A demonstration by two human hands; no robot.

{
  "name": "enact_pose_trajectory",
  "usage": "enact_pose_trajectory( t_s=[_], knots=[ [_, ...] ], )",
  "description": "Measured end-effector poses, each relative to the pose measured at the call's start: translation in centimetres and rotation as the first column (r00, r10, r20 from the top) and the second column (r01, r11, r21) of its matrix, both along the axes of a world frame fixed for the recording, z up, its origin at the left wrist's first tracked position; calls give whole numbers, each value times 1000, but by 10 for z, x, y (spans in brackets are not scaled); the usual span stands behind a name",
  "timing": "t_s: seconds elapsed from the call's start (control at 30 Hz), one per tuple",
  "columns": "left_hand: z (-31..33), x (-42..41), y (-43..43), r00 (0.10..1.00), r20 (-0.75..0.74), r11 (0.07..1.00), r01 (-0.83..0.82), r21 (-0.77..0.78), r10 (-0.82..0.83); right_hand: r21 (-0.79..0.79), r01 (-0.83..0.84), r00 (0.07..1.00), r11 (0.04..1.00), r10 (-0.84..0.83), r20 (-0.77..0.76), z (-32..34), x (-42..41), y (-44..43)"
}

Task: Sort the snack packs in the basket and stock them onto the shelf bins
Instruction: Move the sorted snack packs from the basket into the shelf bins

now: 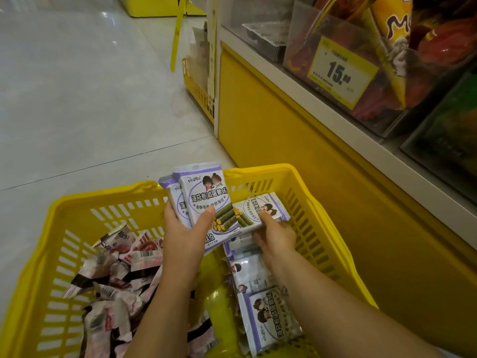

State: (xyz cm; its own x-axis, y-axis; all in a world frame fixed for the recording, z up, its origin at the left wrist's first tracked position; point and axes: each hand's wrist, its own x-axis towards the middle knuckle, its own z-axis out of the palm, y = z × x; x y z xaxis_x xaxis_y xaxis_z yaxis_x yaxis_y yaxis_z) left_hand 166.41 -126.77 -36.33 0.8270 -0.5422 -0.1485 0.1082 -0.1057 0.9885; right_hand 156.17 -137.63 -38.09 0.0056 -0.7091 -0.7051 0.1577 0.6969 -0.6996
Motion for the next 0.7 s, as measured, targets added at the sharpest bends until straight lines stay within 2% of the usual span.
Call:
enact_pose_trajectory(
  t_s=[0.07,0.13,0.23,0.33,0.47,0.57,0.7],
  knots=[
    [0,1,-3,1000,6,1000,2,-4,-2,-41,-1,1000,999,1,5,2,-2,2],
    [2,2,-5,1000,16,1000,-1,-15,1,-186,-75,988,980,48,-147,11,-8,3],
    [11,2,-6,999,45,999,-5,-39,7,-512,-185,967,839,61,-249,44,-27,6],
    [25,-2,-6,996,80,997,43,-66,-38,-681,-245,958,690,63,-280,93,-50,0],
    [56,-26,-11,986,41,978,167,-124,-163,-668,-433,901,605,286,-325,162,-75,-1],
    [90,-54,-19,957,16,936,285,-208,-288,-622,-479,865,619,454,-213,196,-85,13],
    [151,-92,-25,894,17,839,427,-338,-448,-660,-400,903,636,397,-164,239,-111,31]
  ],
)
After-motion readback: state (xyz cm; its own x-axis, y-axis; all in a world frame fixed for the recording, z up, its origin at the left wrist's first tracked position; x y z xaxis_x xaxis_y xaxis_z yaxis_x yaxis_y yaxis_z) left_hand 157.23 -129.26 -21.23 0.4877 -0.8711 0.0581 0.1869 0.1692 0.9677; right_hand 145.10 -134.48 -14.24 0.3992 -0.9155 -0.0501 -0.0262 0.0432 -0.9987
